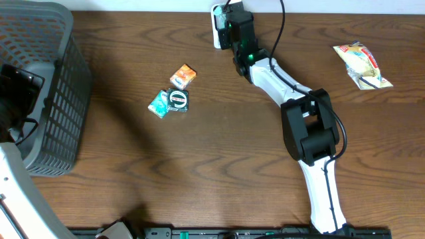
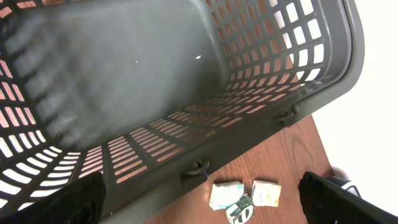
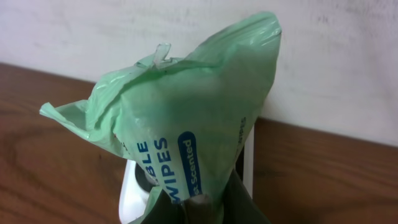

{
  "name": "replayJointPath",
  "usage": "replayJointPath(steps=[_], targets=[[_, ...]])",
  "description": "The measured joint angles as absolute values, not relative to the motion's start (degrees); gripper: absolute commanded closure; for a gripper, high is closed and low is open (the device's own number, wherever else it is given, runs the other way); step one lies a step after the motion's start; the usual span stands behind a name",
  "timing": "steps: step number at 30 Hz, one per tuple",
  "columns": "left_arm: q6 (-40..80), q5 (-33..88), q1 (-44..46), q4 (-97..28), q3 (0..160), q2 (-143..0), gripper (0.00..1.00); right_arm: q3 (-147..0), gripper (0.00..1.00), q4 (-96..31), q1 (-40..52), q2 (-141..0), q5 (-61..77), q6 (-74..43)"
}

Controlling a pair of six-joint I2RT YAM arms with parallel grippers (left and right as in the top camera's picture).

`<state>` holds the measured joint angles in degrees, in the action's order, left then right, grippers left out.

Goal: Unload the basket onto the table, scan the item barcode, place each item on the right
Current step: 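Hold the wipes pack's barcode against the scanner with the right gripper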

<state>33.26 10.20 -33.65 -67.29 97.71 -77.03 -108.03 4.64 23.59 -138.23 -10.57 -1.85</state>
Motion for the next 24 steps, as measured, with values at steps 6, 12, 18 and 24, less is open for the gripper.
replayJointPath(steps=[6, 12, 18, 24], targets=[[33.26, 10.2, -33.65, -67.31, 97.71, -77.03, 0.02, -108.03, 0.99, -6.11, 21.82, -132.75, -11.07, -1.85], [33.26, 10.2, -33.65, -67.31, 97.71, -77.03, 0.02, -108.73, 0.99, -25.56, 14.74, -124.46, -15.03, 0.71], [33.26, 10.2, -33.65, -67.29, 97.71, -77.03, 0.03, -108.6, 0.99, -42.89, 5.04, -124.73, -16.82, 5.32], [33.26, 10.2, -33.65, -67.31, 97.71, -77.03, 0.02, -106.83, 0.99, -47.31, -1.74, -125.64, -14.85, 6.74]])
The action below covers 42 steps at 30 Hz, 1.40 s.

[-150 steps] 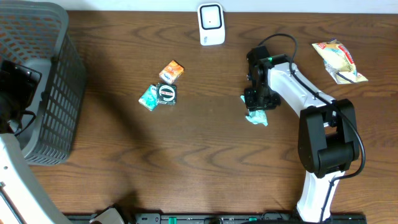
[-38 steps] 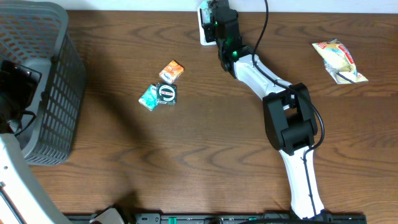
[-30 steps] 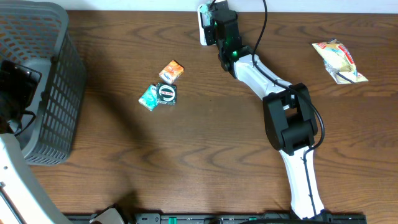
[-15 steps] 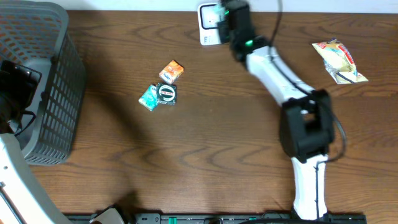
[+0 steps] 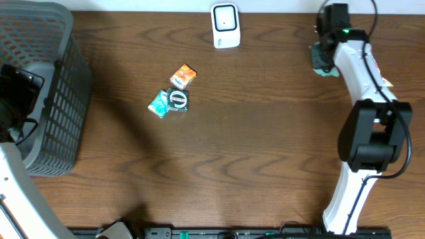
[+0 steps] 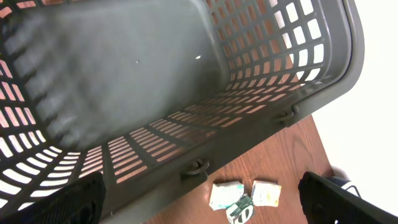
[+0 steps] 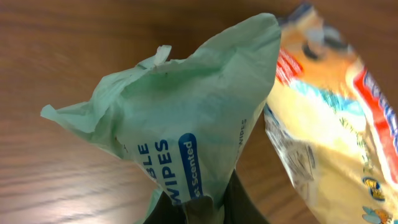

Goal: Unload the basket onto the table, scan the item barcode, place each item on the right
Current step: 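Hold the wipes pack's barcode against the scanner with the right gripper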

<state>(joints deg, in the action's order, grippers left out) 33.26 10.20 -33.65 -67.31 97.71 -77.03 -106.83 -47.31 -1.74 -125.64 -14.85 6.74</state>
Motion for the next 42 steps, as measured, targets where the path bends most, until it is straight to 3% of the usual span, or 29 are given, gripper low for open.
replayJointPath(steps=[9, 18, 23, 30, 42], targets=[[33.26, 10.2, -33.65, -67.29, 97.71, -77.03, 0.02, -106.61, 0.99, -42.63, -4.67, -125.75, 0.82, 5.17], [33.26, 10.2, -33.65, -67.29, 97.71, -77.03, 0.02, -106.3, 0.99, -14.2, 3.42, -125.89, 14.24, -7.7], [33.26, 10.2, -33.65, -67.31, 97.71, -77.03, 0.02, -106.32, 0.99, -2.66, 13.08, -125.95, 8.86, -10.33], [33.26, 10.2, -33.65, -67.31, 97.71, -77.03, 0.02, -106.3, 0.99, 6.79, 23.57, -128.95, -5.08, -4.8], [33.26, 10.2, -33.65, -67.31, 97.71, -77.03, 0.02, -106.26, 0.99, 7.29, 22.72, -138.65, -11.09, -2.94]])
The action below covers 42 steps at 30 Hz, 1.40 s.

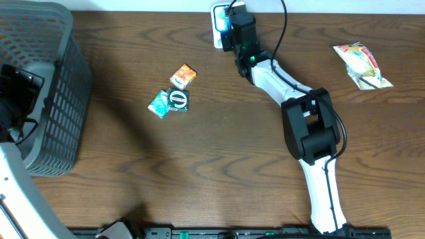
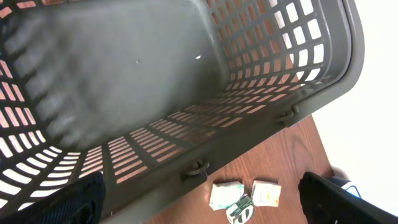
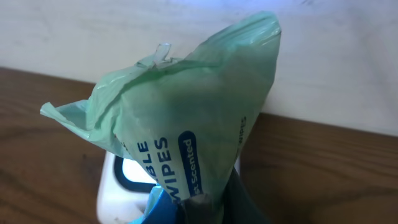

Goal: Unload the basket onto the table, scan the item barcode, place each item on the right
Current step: 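Hold the wipes pack's barcode against the scanner with the right gripper, then carry the wipes pack right and drop it beside the snack bag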

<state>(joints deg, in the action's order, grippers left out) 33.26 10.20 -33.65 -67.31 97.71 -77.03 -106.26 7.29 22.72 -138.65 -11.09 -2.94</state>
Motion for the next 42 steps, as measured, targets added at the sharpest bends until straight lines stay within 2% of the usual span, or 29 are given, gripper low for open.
replayJointPath(steps=[9, 15, 20, 24, 42], targets=[[33.26, 10.2, -33.65, -67.29, 97.71, -77.03, 0.02, -106.98, 0.99, -0.45, 21.5, -137.45, -11.6, -2.94], [33.26, 10.2, -33.65, -67.33, 97.71, -77.03, 0.02, -107.31, 0.99, -17.1, 16.73, -131.5, -11.35, -2.15], [33.26, 10.2, -33.65, -67.29, 97.71, -77.03, 0.03, -108.71, 0.99, -35.07, 9.43, -128.92, -11.11, 3.53], [33.26, 10.2, -33.65, -67.31, 97.71, -77.03, 0.02, -108.33, 0.99, -43.44, 4.08, -129.45, -11.18, 8.29], [33.26, 10.2, -33.65, -67.29, 97.71, -77.03, 0.03, -106.32, 0.99, -44.77, -15.68, -129.97, -7.4, 12.36]])
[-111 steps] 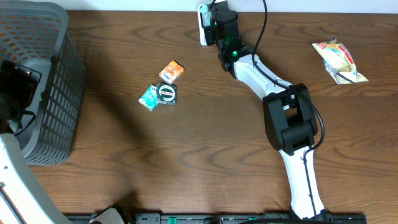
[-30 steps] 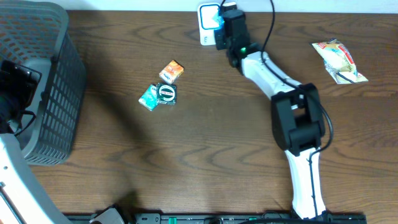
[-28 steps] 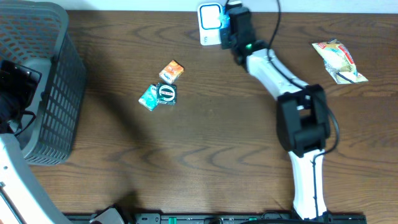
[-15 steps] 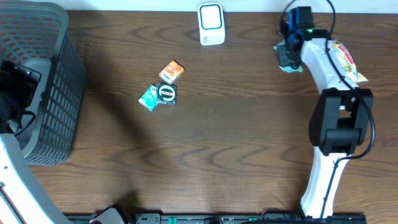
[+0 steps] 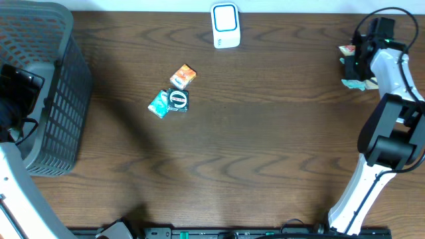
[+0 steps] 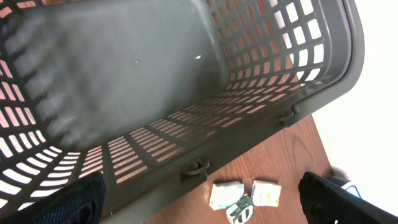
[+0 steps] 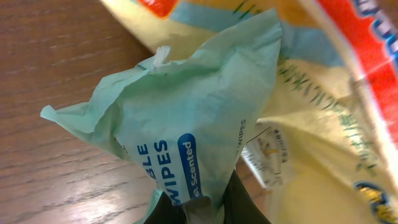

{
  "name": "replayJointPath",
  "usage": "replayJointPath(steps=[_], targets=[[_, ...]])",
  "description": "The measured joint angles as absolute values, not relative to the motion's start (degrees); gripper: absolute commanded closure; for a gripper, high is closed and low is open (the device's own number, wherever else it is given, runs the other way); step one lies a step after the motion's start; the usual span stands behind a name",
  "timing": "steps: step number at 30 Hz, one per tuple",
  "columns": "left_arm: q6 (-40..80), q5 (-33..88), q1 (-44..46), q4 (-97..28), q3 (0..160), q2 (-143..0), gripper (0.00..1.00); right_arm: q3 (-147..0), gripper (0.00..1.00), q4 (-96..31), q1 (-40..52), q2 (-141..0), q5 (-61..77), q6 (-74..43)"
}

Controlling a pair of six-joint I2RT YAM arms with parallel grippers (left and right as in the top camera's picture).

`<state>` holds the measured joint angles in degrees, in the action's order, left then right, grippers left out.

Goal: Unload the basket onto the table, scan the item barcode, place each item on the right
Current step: 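Carry the wipes pack right and drop it beside the snack bag, then move the right gripper left over the small boxed items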

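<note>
A green pack of wipes (image 7: 186, 124) fills the right wrist view, and my right gripper (image 7: 208, 208) is shut on its lower end. It hangs right over the yellow snack bag (image 7: 311, 93). From overhead, the right gripper (image 5: 358, 64) is at the far right back of the table, far from the white barcode scanner (image 5: 225, 25) at the back middle. My left gripper (image 6: 202, 205) is open, with its fingers (image 6: 68, 202) spread above the grey basket (image 6: 155, 81).
Three small packets lie left of the middle: an orange one (image 5: 183, 76), a teal one (image 5: 159, 104) and a dark green one (image 5: 178, 99). The grey basket (image 5: 60, 60) stands at the left edge, and the snack bag (image 5: 346, 50) lies at the right.
My right gripper, still shut on the wipes pack, was at the scanner at the back middle and is now at the far right over the yellow snack bag. The left arm has not moved.
The right gripper held the wipes pack in front of the scanner. Then it held the pack at the right, beside the snack bag. It was at the scanner again, and now it is over the snack bag. The left gripper stayed open above the basket.
</note>
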<state>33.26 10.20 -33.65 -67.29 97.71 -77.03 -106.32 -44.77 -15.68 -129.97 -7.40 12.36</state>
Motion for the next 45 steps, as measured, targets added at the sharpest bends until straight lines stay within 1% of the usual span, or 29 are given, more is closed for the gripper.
replayJointPath(steps=[4, 6, 9, 14, 20, 22, 23, 24, 25, 26, 29, 30, 37, 39, 41, 43, 45], targets=[[33.26, 10.2, -33.65, -67.31, 97.71, -77.03, 0.02, -106.32, 0.99, -44.27, -16.53, -130.04, -7.86, 11.27], [33.26, 10.2, -33.65, -67.29, 97.71, -77.03, 0.03, -106.32, 0.99, -44.21, -16.86, -130.32, -10.98, 7.7], [33.26, 10.2, -33.65, -67.29, 97.71, -77.03, 0.02, -106.32, 0.99, -43.86, -17.67, -131.15, -11.75, 4.14], [33.26, 10.2, -33.65, -67.31, 97.71, -77.03, 0.02, -106.28, 0.99, -42.72, -18.76, -131.81, -6.9, 1.76], [33.26, 10.2, -33.65, -67.29, 97.71, -77.03, 0.02, -106.28, 0.99, -41.95, -17.82, -131.81, -1.85, 2.02], [33.26, 10.2, -33.65, -67.31, 97.71, -77.03, 0.02, -106.28, 0.93, -42.04, -17.26, -131.81, -1.89, 2.13], [33.26, 10.2, -33.65, -67.29, 97.71, -77.03, 0.02, -106.28, 0.87, -42.13, -16.97, -131.81, -1.98, 2.13], [33.26, 10.2, -33.65, -67.31, 97.71, -77.03, 0.02, -106.28, 0.73, -42.22, -16.75, -131.81, -2.26, 2.24], [33.26, 10.2, -33.65, -67.29, 97.71, -77.03, 0.02, -106.28, 0.68, -42.28, -16.56, -131.81, -2.66, 2.28], [33.26, 10.2, -33.65, -67.29, 97.71, -77.03, 0.02, -106.28, 0.68, -42.41, -16.47, -131.81, -3.03, 2.39], [33.26, 10.2, -33.65, -67.29, 97.71, -77.03, 0.02, -106.28, 0.58, -43.2, -16.47, -131.81, -4.82, 2.52], [33.26, 10.2, -33.65, -67.31, 97.71, -77.03, 0.02, -106.28, 0.57, -43.7, -16.49, -131.81, -5.67, 2.59], [33.26, 10.2, -33.65, -67.31, 97.71, -77.03, 0.02, -106.26, 0.59, -45.98, -16.49, -131.44, -8.32, 1.45], [33.26, 10.2, -33.65, -67.29, 97.71, -77.03, 0.02, -106.15, 0.63, -46.5, -16.49, -130.13, -7.6, 0.95], [33.26, 10.2, -33.65, -67.31, 97.71, -77.03, 0.02, -106.02, 0.66, -46.96, -16.4, -127.9, -6.28, 0.51], [33.26, 10.2, -33.65, -67.29, 97.71, -77.03, 0.02, -106.0, 0.65, -47.59, -16.16, -124.66, -4.6, 0.27], [33.26, 10.2, -33.65, -67.29, 97.71, -77.03, 0.02, -106.0, 0.62, -48.14, -15.44, -120.31, -2.0, 0.01]])
